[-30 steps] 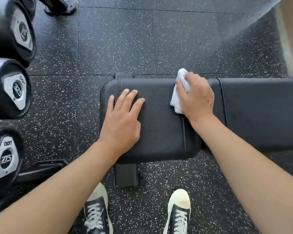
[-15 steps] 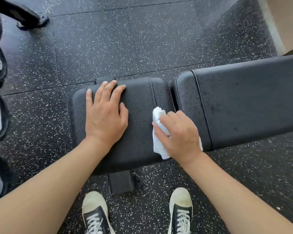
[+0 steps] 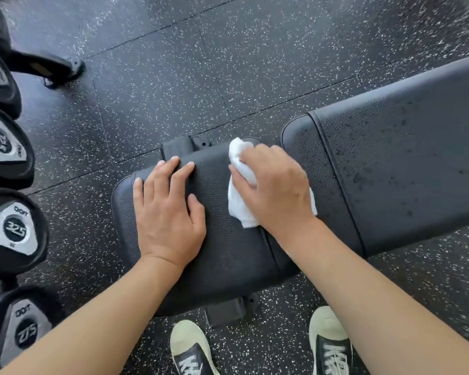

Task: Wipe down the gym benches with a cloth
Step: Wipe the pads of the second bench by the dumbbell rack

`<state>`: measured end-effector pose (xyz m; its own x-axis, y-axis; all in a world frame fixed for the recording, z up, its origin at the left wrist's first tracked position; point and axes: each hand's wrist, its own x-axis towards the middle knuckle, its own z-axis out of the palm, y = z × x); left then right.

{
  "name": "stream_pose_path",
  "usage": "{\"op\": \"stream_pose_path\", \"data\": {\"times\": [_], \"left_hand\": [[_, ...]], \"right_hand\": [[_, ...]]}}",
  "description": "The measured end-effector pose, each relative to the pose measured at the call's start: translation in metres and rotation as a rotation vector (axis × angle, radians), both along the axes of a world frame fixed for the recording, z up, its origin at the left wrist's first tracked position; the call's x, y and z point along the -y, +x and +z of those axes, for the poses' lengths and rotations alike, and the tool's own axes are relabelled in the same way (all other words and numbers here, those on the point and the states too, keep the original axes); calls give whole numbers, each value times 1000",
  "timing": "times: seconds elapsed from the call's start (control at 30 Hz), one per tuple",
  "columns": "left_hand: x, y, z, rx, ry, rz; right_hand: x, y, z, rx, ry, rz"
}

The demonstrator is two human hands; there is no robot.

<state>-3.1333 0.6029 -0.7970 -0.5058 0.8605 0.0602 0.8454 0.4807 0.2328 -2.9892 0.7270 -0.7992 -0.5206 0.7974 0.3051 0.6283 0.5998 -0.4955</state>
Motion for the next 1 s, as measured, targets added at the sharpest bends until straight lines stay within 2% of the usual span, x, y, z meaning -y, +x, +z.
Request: {"op": "stream_pose_path", "data": {"times": [0.13,0.23,0.33,0.47,0.63,0.83,1.0], "left_hand": [[0,-1,-1,-3,-8,-2],[0,-1,-1,0,-3,-4],[0,-1,-3,-10,-13,-4],[-1,-2,-2,-10,-18,-5],[-2,-1,-2,-24,-45,-10],[-3,0,0,-9,-48,-14],[-1,-3,-2,-11,-46,-32]], "right_hand": [[56,59,-4,59,60,64],[64,72,-7,27,76,128],[36,39,-4,35,70,93],[-30,-38,6,28,-51,-54],[-57,-78,2,167,-120,0],[8,-4,2,69,83,84],[69,68,-3,21,90,295]]}}
